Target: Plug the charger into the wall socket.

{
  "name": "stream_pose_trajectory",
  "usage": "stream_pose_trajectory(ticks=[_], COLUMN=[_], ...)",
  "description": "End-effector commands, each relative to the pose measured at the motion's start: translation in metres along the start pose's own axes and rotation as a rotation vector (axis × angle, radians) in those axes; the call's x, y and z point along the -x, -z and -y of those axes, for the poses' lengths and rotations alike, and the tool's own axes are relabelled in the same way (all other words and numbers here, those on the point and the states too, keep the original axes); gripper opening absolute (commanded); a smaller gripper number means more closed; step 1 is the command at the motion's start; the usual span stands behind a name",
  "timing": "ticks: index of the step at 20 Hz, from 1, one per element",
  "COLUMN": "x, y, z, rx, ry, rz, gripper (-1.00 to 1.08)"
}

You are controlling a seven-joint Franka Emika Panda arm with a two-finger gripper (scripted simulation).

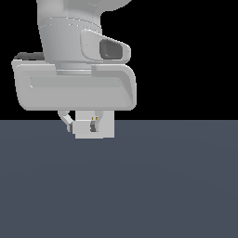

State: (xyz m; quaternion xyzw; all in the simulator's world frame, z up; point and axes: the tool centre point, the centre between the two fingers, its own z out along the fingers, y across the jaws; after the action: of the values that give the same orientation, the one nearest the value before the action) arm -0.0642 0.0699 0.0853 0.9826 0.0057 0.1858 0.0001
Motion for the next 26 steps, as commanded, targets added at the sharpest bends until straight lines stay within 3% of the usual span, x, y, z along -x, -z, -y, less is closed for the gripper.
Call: stream_pose_trajectory(ticks=[1,26], x=[-0.003,-0.013], y=[0.004,0.011], z=[-0.004,-0.014], rx=[-0.009,-0.036], ry=[0.024,0.084], rz=[0.0,0.005], gripper=[-1.0,-1.0])
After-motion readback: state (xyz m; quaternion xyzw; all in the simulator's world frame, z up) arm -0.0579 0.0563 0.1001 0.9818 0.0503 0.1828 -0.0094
